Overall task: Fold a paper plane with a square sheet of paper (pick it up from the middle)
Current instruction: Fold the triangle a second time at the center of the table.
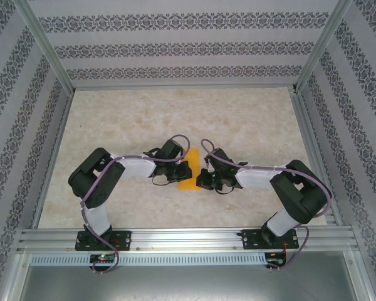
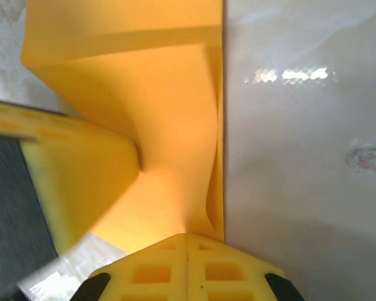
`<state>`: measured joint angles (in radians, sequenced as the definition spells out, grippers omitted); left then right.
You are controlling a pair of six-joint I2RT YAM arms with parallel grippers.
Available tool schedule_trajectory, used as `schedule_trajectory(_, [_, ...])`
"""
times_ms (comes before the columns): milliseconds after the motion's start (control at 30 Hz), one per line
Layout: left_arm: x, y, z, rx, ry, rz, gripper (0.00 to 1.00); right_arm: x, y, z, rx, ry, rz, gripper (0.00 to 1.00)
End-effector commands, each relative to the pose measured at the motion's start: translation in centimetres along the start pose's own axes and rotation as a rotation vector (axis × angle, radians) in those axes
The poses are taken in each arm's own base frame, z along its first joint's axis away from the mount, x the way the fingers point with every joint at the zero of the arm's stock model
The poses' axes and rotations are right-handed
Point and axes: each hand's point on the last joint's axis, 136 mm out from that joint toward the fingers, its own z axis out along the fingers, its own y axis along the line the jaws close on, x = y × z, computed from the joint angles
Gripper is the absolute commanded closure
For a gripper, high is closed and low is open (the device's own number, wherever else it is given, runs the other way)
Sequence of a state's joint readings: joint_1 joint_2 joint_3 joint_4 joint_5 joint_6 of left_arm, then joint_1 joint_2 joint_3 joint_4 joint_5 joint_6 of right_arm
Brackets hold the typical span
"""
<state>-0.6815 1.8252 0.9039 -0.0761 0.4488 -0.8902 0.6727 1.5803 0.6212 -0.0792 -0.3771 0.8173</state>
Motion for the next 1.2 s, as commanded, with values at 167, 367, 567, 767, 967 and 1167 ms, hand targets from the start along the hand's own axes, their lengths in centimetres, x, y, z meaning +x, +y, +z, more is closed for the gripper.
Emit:
schedule_trajectory(167, [-4.4,4.6,-1.7,-0.028,-0.101,-0.05,0.9,3.5,-5.8,0.5,0.186,0.098,0.066,1.0])
schedule_trajectory(367, [-6.0,4.6,-3.8,-0.09,-0.151,-0.001,0.89,3.2,-5.3,0.4,0.172,0.09,0.064,1.0])
schedule_trajectory(567, [-6.0,1.1,-5.5,0.01,-0.171,0.062,0.89,2.0,-3.2,0.0,0.109,0.061,0.043,1.0])
schedule_trajectory(767, [-3.0,-2.1,-4.5,0.101,-0.115,0.118,0.89,-0.2,0.3,-1.2,0.016,-0.005,0.003,1.0])
schedule_trajectory(967, [-1.7,-1.1,-2.0,0.077,-0.062,0.098,0.91,-2.4,3.8,-2.8,-0.081,-0.087,-0.026,1.0])
schedule_trajectory(1167, [-1.6,-0.1,-1.0,0.043,-0.042,0.091,0.92,-2.8,4.4,-2.2,-0.074,-0.095,-0.023,1.0])
